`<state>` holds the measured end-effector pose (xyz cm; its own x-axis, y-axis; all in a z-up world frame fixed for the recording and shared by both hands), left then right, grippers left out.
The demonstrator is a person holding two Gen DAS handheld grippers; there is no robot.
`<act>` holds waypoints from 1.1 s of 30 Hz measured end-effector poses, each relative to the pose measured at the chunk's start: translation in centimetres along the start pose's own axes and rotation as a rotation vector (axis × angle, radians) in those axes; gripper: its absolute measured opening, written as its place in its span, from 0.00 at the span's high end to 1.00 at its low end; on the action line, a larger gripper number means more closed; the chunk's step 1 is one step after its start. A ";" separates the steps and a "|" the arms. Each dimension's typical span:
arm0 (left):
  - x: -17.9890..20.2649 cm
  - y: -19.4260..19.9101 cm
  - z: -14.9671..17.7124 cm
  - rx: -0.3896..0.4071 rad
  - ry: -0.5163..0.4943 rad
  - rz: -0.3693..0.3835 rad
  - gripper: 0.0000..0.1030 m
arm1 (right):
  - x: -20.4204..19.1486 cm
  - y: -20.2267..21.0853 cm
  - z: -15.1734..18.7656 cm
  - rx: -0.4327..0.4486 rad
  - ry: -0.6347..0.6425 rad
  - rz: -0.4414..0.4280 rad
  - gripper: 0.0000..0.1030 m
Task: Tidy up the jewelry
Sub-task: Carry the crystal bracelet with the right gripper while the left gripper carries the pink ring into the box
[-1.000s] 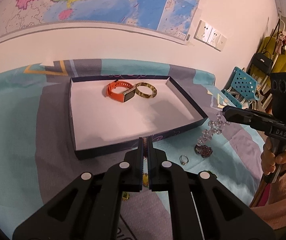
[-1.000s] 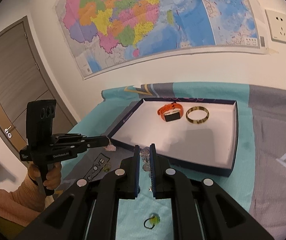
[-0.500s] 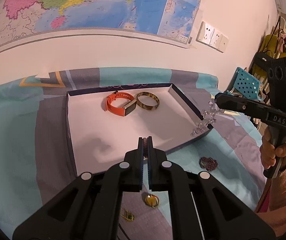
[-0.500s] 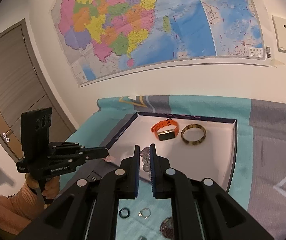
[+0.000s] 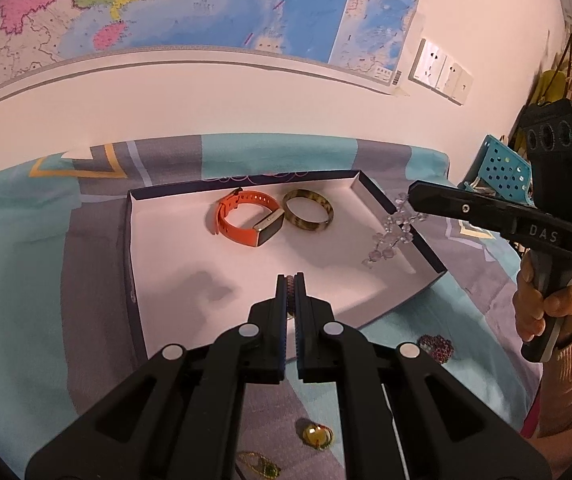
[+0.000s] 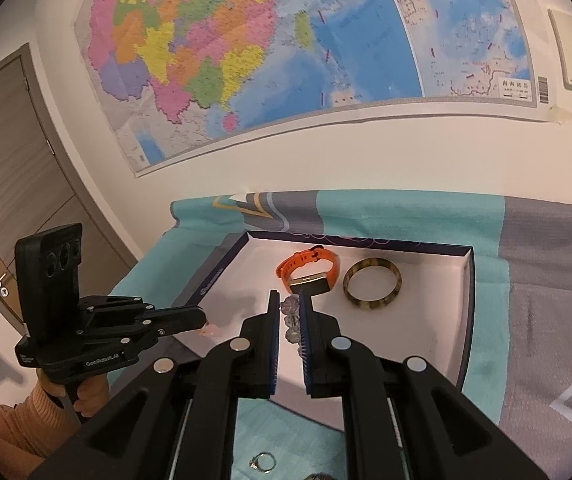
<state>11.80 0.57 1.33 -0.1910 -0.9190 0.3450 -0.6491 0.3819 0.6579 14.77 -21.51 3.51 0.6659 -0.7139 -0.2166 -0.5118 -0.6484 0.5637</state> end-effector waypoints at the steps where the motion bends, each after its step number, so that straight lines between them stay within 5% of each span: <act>1: 0.0 -0.2 -0.1 -0.002 0.001 -0.001 0.96 | 0.2 -0.3 0.0 -0.003 -0.006 -0.003 0.92; 33: -0.7 -6.2 -2.5 -0.069 0.024 -0.063 0.96 | 2.6 -5.4 -1.2 -0.051 -0.077 -0.010 0.92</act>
<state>17.81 -0.94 -1.34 -0.1334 -0.9391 0.3166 -0.6073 0.3299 0.7227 19.94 -19.58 0.82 0.6260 -0.7272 -0.2817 -0.4760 -0.6424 0.6006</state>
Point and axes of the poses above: each gripper's, at about its wrist camera, not at the fingertips, and y roughly against the way its jaws point, x to its right, z to its underside, the point moved 1 cm from there along -y, roughly the way its jaws point, and after that the axes turned 10 degrees about y, right-handed, at the moved point
